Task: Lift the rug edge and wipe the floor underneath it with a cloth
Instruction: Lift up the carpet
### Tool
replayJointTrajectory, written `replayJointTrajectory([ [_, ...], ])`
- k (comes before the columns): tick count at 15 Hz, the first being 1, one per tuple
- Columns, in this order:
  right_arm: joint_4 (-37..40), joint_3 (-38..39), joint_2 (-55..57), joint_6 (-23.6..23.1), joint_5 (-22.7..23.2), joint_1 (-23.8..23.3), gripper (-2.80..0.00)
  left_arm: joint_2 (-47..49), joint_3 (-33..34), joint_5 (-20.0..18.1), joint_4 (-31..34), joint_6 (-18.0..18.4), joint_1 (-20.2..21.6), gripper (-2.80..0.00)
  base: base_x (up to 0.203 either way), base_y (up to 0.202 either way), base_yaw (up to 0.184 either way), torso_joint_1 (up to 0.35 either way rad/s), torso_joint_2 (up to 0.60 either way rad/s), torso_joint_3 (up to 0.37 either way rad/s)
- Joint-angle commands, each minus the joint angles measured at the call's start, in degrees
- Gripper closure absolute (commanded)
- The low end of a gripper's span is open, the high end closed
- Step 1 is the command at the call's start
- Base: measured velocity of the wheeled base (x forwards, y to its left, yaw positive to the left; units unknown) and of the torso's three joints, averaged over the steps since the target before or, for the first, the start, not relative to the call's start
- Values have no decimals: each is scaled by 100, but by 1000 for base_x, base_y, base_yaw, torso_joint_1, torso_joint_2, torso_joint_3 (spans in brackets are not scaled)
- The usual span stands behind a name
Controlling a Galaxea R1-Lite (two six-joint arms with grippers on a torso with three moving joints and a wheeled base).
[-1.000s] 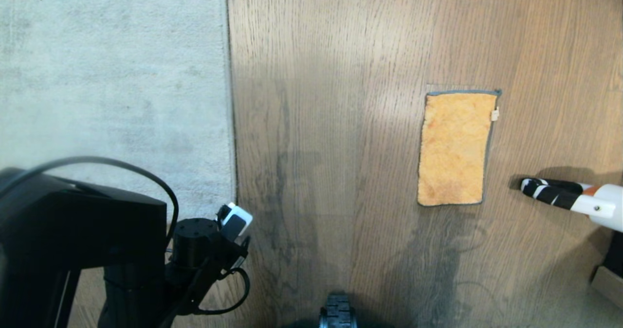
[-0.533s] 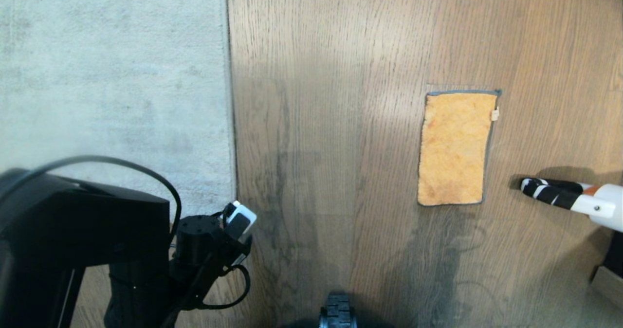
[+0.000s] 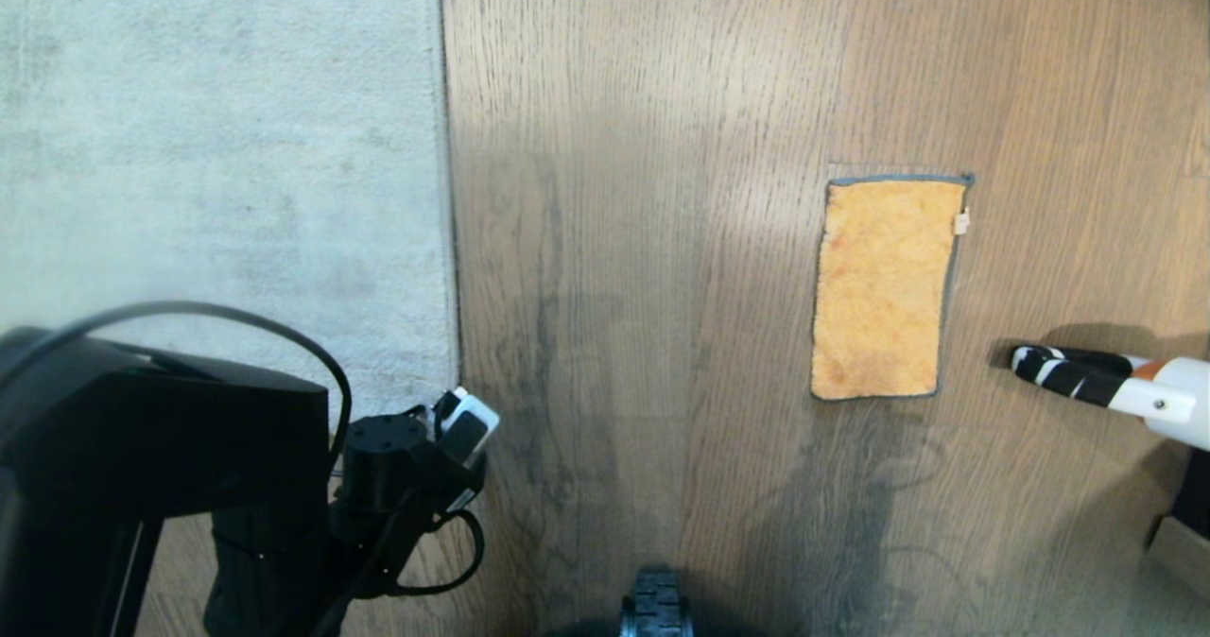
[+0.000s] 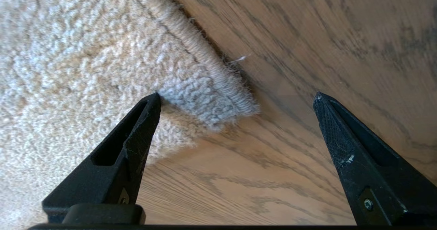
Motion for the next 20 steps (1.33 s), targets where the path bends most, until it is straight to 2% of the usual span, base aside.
replayJointTrajectory([
  [1, -6, 0, 6, -2, 0, 0, 0, -34, 17, 16, -267, 61, 8, -280, 0, 0, 0, 0, 0, 0],
  [11, -6, 0, 6, -2, 0, 0, 0, 98, -145, 142, -267, 224, 69, -280, 0, 0, 0, 0, 0, 0],
  [20, -1, 0, -2, -2, 0, 0, 0, -16, -247, 155, -267, 561, 289, -280, 0, 0, 0, 0, 0, 0],
])
